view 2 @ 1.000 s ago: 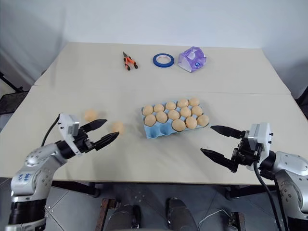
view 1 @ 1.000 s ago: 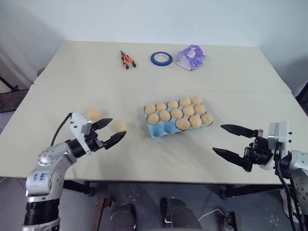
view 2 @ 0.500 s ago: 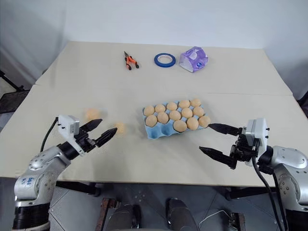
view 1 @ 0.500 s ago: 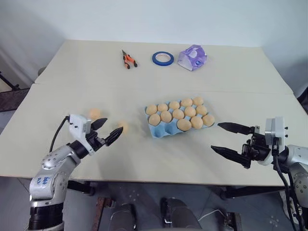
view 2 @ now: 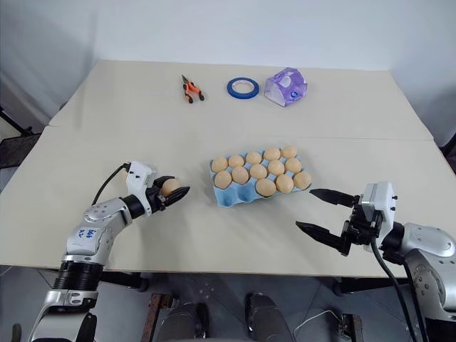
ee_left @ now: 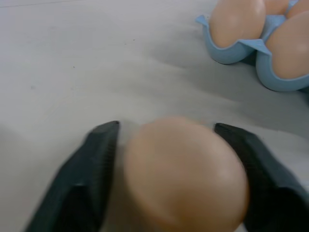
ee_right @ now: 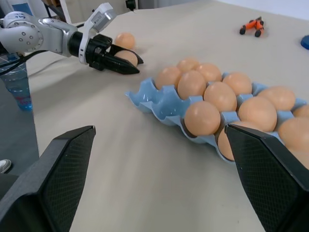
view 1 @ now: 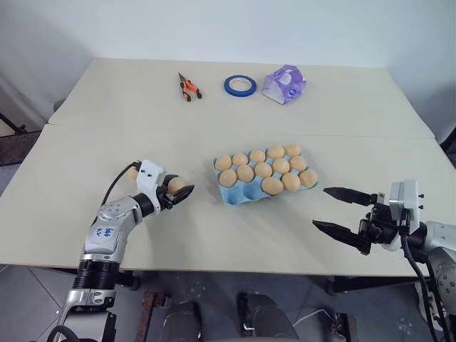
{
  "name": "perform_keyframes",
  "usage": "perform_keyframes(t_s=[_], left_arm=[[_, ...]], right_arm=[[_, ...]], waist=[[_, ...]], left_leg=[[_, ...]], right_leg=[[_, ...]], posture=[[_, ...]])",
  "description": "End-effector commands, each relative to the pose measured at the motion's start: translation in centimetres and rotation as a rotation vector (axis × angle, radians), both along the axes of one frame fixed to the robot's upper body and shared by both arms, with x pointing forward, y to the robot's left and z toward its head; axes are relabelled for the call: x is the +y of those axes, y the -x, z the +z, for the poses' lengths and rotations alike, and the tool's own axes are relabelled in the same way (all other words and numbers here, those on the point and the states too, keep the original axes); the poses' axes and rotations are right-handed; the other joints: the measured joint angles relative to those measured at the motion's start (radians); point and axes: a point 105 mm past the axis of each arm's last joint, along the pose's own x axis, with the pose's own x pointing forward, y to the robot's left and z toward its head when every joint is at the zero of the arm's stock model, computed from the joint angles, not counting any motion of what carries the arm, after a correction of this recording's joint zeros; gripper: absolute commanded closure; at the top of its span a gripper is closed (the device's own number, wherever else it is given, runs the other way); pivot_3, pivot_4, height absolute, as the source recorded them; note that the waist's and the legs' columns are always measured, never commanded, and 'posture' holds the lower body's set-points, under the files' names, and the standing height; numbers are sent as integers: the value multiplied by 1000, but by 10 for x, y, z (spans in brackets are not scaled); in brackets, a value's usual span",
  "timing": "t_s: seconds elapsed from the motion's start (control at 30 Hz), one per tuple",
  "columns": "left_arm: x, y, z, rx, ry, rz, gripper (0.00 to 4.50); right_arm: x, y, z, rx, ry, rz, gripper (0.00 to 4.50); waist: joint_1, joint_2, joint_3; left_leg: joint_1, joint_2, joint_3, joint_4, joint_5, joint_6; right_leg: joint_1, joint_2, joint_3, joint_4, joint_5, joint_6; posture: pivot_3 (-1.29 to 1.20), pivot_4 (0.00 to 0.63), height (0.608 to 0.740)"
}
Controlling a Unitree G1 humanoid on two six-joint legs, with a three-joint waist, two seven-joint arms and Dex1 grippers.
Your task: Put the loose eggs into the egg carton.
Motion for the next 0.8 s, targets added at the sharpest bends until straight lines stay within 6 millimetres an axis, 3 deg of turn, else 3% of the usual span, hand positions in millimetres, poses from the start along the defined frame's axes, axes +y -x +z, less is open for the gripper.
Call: perform_keyframes(t_s=[0.03, 0.23, 0.37, 0.5, 0.63, 0.8], left_arm=[[-4, 2, 4, -8, -14, -45, 2364], [-13, -5, 39, -108, -3, -106, 2392], [-25, -10, 79, -197, 42, -186, 2392], [-51, -14, 117, -270, 69, -333, 2392], [-85, -10, 126, -282, 68, -526, 2392], [-126, -4, 108, -240, 29, -735, 2392]], right_arm=[[-2, 4, 13, -60, 13, -9, 0], [-3, 3, 12, -60, 13, -17, 0], [-3, 3, 12, -63, 12, -22, 0], [-4, 3, 11, -67, 13, -28, 0], [-4, 3, 10, -73, 13, -35, 0], [-4, 6, 9, -83, 7, -50, 0]], waist=[[0, 0, 0], [0, 0, 0], [1, 0, 0], [1, 0, 0], [1, 0, 0], [0, 0, 0]], left_leg=[[0, 0, 0, 0, 0, 0], [0, 0, 0, 0, 0, 0], [-1, 0, 0, 1, 0, 0], [-1, 0, 0, 1, 0, 0], [-1, -1, 0, 1, 0, 0], [-1, -1, 1, 1, 0, 0]], right_leg=[[0, 0, 0, 0, 0, 0], [0, 0, 0, 0, 0, 0], [0, 0, 0, 0, 0, 0], [0, 0, 0, 0, 0, 1], [0, 1, 0, 0, 0, 2], [0, 1, 0, 0, 0, 2]], posture=[[0, 150, 740], [0, 150, 740], [0, 150, 740], [0, 150, 740], [0, 150, 740], [0, 150, 740]])
